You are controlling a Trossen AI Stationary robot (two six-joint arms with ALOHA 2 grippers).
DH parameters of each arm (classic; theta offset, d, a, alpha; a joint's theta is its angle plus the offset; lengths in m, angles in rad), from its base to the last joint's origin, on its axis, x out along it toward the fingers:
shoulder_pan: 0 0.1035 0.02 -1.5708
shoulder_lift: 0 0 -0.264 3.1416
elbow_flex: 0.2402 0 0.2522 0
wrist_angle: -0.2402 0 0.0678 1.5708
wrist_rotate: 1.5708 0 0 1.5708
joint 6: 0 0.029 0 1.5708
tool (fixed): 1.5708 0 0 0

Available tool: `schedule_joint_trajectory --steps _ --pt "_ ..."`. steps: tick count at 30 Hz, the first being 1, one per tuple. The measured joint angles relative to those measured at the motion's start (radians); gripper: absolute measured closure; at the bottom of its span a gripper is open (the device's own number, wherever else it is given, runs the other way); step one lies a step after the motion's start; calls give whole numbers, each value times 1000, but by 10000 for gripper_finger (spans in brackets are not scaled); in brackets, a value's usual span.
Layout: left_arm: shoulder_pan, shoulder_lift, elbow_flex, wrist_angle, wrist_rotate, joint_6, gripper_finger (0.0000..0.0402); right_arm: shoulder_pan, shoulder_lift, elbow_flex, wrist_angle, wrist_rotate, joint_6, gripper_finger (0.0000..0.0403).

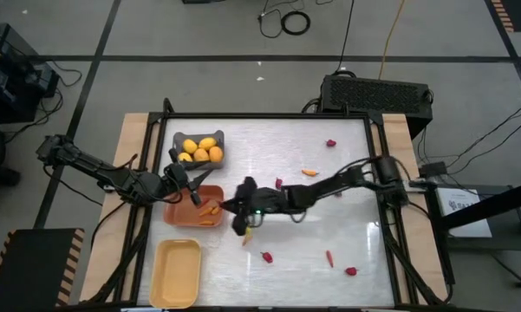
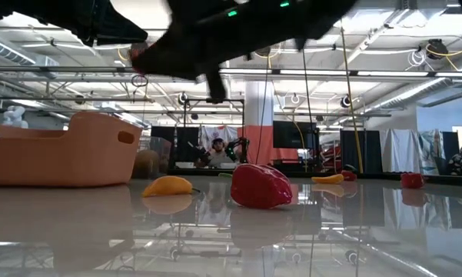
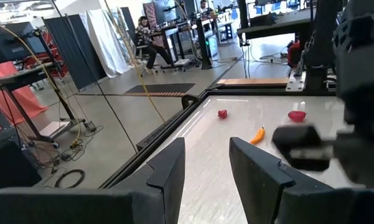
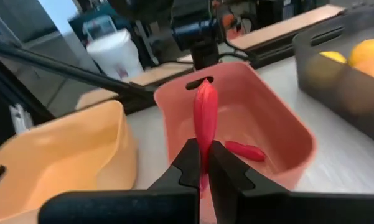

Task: Sort produce into baskets
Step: Put the orange chili pepper into the orange bin

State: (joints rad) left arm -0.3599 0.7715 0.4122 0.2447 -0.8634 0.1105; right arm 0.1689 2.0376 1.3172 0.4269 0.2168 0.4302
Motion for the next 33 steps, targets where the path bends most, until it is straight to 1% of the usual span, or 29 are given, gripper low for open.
schedule_joint_trajectory --steps 5,10,18,30,33 --pt "0 0 0 0 0 1 267 -19 103 170 -138 -38 -46 394" --pt "0 0 0 0 0 7 267 -20 170 248 -158 -40 -61 384" --pt "0 0 0 0 0 8 267 -20 189 268 -156 -37 -106 356" --pt "0 0 0 0 0 7 267 -20 188 268 -158 -37 -103 309" --pt "0 0 0 0 0 7 267 -20 173 268 -190 -38 -102 300"
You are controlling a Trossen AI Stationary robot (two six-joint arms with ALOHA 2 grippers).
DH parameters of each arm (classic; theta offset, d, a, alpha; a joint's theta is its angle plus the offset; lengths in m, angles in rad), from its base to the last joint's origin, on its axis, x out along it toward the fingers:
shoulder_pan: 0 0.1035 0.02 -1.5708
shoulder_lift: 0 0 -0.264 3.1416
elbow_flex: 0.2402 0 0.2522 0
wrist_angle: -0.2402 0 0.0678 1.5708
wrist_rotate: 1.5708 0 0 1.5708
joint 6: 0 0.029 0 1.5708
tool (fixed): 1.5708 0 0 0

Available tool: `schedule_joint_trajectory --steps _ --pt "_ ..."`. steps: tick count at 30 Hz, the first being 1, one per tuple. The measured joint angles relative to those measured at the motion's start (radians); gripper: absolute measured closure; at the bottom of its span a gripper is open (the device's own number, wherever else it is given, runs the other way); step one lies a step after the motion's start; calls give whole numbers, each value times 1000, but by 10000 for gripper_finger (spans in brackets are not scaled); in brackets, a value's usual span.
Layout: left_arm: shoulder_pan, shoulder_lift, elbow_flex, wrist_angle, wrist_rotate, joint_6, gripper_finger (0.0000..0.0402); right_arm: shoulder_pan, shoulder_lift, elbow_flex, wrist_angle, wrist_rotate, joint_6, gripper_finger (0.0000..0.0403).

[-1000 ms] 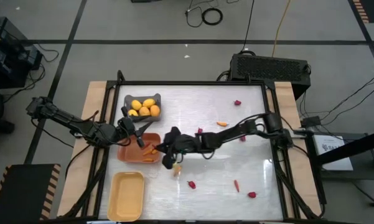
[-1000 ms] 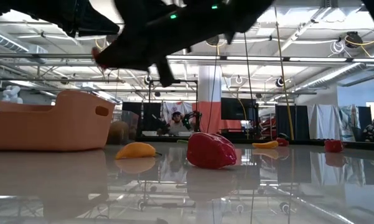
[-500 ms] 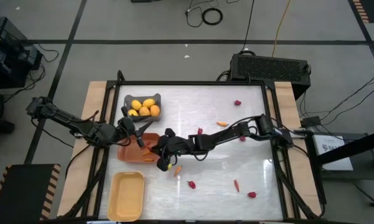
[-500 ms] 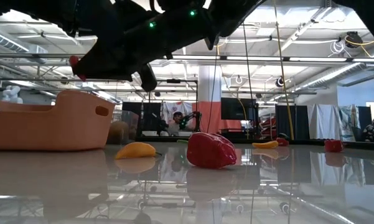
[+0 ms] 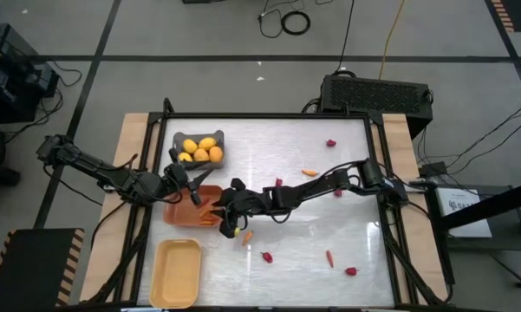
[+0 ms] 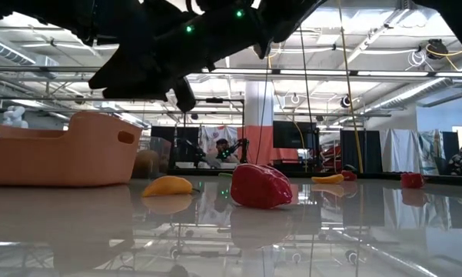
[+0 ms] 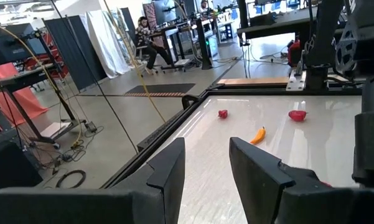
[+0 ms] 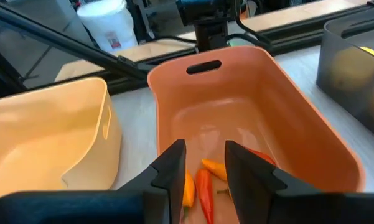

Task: Sort produce into baskets
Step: Put the orange chili pepper into the orange bin

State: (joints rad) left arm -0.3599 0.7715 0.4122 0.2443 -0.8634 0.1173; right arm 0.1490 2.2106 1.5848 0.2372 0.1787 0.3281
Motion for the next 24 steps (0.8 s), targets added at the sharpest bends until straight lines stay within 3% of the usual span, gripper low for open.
schedule_joint_trajectory --steps 8,17,24 --pt "0 0 0 0 0 1 267 14 -128 0 -311 -12 37 293" --pt "0 0 0 0 0 -5 267 39 -271 0 -774 -154 117 293" --pt "0 0 0 0 0 -5 267 80 -312 0 -1086 -156 251 293"
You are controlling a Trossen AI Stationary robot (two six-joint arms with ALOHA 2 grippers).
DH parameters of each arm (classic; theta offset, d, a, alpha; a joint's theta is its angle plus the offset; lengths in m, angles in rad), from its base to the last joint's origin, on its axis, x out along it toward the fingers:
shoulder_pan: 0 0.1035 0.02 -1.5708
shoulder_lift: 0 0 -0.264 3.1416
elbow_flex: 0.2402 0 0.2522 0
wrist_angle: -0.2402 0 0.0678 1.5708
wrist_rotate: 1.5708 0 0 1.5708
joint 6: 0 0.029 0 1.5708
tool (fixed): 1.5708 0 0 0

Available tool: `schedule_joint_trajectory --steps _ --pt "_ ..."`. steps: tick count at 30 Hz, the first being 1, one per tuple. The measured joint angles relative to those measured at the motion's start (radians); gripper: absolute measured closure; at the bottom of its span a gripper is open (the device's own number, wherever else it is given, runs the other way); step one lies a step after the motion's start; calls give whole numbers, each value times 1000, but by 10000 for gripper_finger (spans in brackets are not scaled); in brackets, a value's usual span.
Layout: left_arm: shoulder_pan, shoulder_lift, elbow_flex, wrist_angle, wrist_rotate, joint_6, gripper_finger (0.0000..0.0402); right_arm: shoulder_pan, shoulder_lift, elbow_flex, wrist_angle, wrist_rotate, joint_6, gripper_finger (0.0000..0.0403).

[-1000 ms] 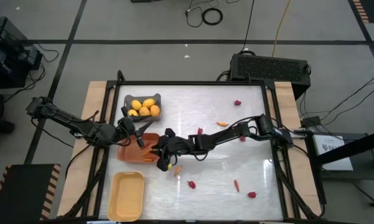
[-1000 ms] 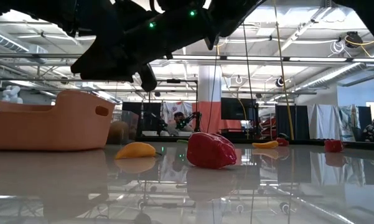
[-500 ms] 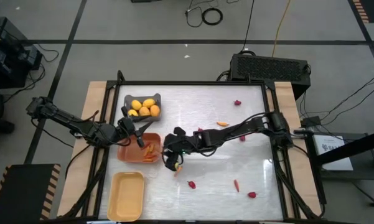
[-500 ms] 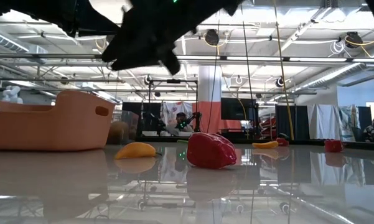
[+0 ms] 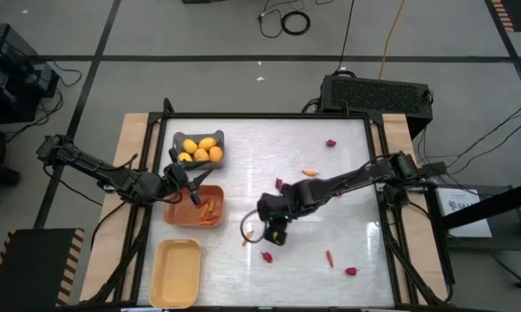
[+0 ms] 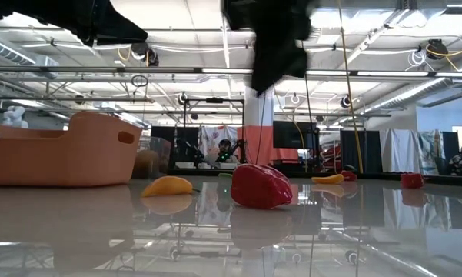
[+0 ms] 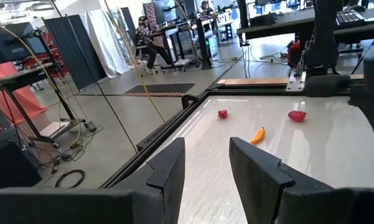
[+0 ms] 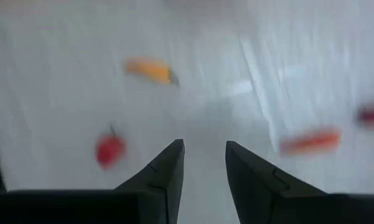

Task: Sort produce into baskets
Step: Put the orange chili pepper into the orange bin

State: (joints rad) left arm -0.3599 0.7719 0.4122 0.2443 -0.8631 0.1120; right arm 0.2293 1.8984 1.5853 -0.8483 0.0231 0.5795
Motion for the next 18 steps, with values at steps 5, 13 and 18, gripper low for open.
schedule_joint_trajectory --steps 5,13,18 --pt "0 0 0 0 0 6 267 60 5 -1 -156 -3 102 293" --pt "0 0 0 0 0 5 267 189 9 -1 -279 -124 373 293" --pt "0 0 0 0 0 0 267 287 9 -1 -325 -212 520 293"
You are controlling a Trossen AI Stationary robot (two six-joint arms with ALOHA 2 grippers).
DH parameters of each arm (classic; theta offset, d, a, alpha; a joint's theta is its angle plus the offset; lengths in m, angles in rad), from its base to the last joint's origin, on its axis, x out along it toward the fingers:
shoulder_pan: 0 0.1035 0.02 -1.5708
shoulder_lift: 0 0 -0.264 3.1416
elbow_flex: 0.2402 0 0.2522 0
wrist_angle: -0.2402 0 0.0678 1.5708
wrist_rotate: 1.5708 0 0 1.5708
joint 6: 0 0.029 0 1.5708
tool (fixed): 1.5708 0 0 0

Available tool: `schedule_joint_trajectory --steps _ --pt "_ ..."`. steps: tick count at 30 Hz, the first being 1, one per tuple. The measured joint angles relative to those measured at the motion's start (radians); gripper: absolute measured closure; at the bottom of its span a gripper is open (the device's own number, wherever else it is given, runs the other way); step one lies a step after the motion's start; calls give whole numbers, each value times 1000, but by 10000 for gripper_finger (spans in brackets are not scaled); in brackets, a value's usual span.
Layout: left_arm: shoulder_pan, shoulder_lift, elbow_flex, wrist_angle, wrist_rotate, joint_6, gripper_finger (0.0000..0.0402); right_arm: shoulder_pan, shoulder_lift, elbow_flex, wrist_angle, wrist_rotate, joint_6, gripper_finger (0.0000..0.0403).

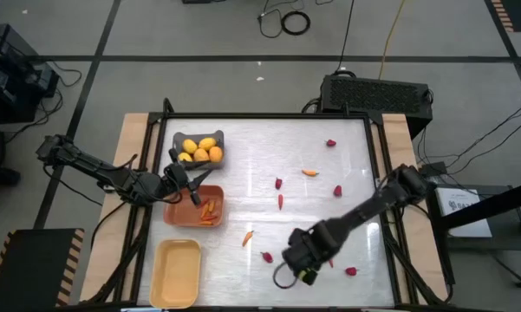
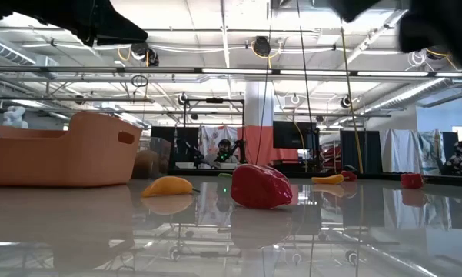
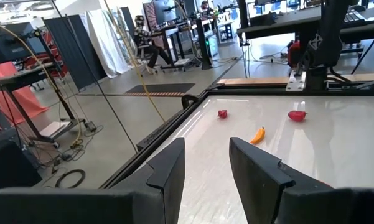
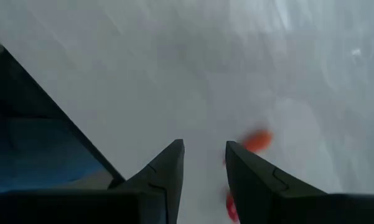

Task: Sort produce into baskets
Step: Put the orange chili pepper into the orange bin

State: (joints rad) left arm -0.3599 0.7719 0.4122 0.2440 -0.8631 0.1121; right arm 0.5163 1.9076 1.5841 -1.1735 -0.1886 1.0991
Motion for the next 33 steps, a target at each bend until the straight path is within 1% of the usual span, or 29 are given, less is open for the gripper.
schedule_joint_trajectory --steps 5,8,13,18,24,29,33 --pt "0 0 0 0 0 -2 267 71 0 -21 -22 12 150 293" --pt "0 0 0 0 0 -3 267 108 0 -62 -30 32 225 293" --pt "0 0 0 0 0 -3 267 136 0 -161 -10 27 367 293" --pt "0 0 0 0 0 -27 267 148 0 -233 102 25 378 293" --pt "0 0 0 0 0 -28 267 149 0 -285 121 24 417 293" --pt "0 0 0 0 0 -28 267 149 0 -318 231 23 411 293" --pt "0 0 0 0 0 -28 267 149 -2 -368 286 21 421 293"
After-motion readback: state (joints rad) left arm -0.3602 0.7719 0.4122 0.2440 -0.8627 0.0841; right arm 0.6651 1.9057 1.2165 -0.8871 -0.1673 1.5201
